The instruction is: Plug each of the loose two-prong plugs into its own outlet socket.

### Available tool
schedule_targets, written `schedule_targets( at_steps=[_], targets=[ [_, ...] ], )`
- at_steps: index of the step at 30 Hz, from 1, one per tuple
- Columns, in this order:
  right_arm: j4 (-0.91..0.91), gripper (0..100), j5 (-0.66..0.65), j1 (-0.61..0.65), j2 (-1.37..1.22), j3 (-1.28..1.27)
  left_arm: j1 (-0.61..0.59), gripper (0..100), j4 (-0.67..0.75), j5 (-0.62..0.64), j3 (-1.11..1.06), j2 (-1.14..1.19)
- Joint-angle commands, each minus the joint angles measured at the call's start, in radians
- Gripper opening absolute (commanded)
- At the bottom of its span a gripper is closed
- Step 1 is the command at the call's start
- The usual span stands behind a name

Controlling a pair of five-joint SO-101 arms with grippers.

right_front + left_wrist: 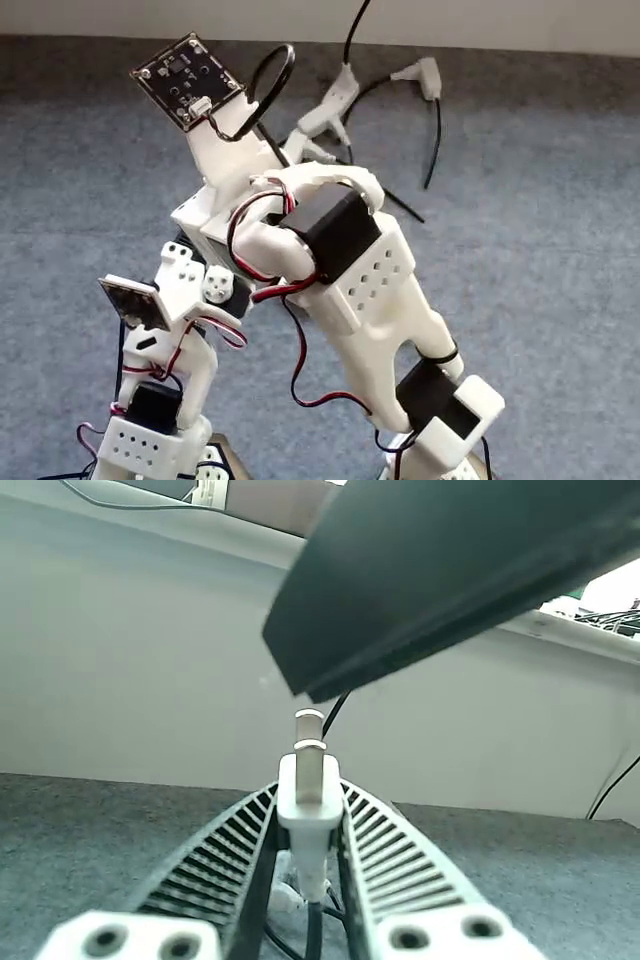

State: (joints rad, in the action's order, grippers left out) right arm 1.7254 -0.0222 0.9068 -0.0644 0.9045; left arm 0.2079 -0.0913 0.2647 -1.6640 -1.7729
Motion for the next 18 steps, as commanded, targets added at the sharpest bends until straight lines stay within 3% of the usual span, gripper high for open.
schedule_targets(
  at_steps=[1, 18],
  targets=[
    [0.019, 0.6, -0.015, -0.035, 0.010, -0.036, 0.005, 1, 0.020, 0.008, 0.022, -0.015],
    [-0.278, 0.6, -0.015, -0.231, 0.013, -0.331, 0.008, 1, 0.017, 0.011, 0.070, -0.015]
  ],
)
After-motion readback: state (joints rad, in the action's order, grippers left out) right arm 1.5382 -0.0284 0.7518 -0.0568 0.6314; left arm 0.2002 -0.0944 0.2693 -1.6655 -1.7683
